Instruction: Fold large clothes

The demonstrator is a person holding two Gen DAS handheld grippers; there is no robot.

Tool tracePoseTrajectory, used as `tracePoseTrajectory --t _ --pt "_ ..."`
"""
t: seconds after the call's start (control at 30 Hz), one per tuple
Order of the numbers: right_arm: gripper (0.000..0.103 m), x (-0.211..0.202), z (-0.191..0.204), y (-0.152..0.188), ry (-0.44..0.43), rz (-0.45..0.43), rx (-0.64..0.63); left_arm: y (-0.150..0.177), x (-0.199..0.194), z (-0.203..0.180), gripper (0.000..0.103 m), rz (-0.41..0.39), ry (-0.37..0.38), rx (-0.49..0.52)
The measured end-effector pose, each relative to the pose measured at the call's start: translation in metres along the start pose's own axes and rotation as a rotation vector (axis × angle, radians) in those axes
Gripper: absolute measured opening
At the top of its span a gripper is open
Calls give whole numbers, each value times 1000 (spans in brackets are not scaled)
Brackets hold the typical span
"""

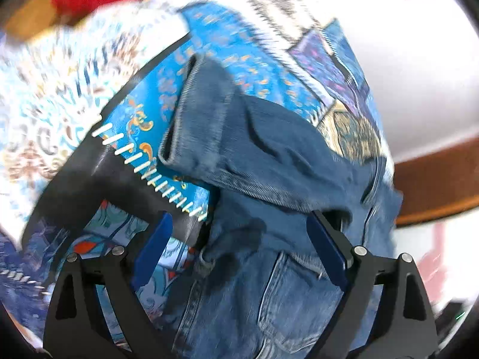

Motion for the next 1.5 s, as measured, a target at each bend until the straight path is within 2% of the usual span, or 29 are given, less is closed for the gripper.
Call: tracePoseTrajectory --t 0.07,0.13,0.2,0.23,0.3,0.37,0.43,0.47,0.5,0.57,0.63,0.73,0.8,0.87,0.97,1.07,1.17,1.33,1.37,1.47,1.5 --pt "103 5 -3 0 0 5 14 -8 10 10 90 1 12 -44" --pt "103 10 -6 1 5 12 22 -19 22 18 80 -17 -4 -71" --pt "103 15 -8 1 13 19 28 -30 38 17 59 -34 -5 -97" --pt "103 17 -10 1 18 22 31 -34 45 15 54 -40 -22 -99" --pt "103 21 -15 0 30 27 37 -45 55 14 27 -65 -112 -76" --pt "103 24 -20 0 40 31 46 -55 58 9 23 -92 -201 -19" --pt "103 25 -24 0 40 33 57 -66 47 -4 22 -164 -364 77" --pt "103 25 -26 0 41 32 60 -72 37 -23 20 -210 -443 166" --pt "103 25 -29 0 42 28 64 -75 28 -37 20 -243 -478 222" --pt "103 24 -35 0 47 18 70 -82 11 -78 20 -307 -469 327" --pt "103 22 -40 -1 44 9 78 -83 -14 -135 20 -379 -421 428" --pt "103 16 -45 -3 30 -5 99 -75 -39 -212 20 -442 -323 558" --pt "103 9 -50 -6 19 -21 114 -57 -47 -273 19 -443 -230 662" --pt "103 -2 -55 -8 11 -39 122 -39 -47 -313 19 -428 -170 729" --pt "103 -18 -63 -12 12 -70 127 8 -30 -374 19 -359 -55 845" --pt "103 -35 -76 -15 25 -93 138 55 5 -406 19 -267 -1 936" --pt "103 -50 -91 -15 42 -110 154 97 45 -409 19 -128 39 967" --pt "103 -62 -110 -11 80 -112 160 169 109 -376 20 133 57 987" --pt "103 -62 -113 -10 88 -109 161 186 115 -373 20 170 56 993" --pt "103 -59 -118 -7 90 -94 172 206 113 -361 21 225 63 1007" --pt "103 -56 -118 -7 87 -86 176 206 109 -358 28 233 72 1001"
Point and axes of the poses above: each gripper's, at about its wrist camera, not at the fingertips, and x roughly the way its jaws point, z to its left, y to its underside, the point moved 9 cm from there along x, roughly the way its jaws point, and after that the axes turned 6 degrees about x, right-handed, at the moved point
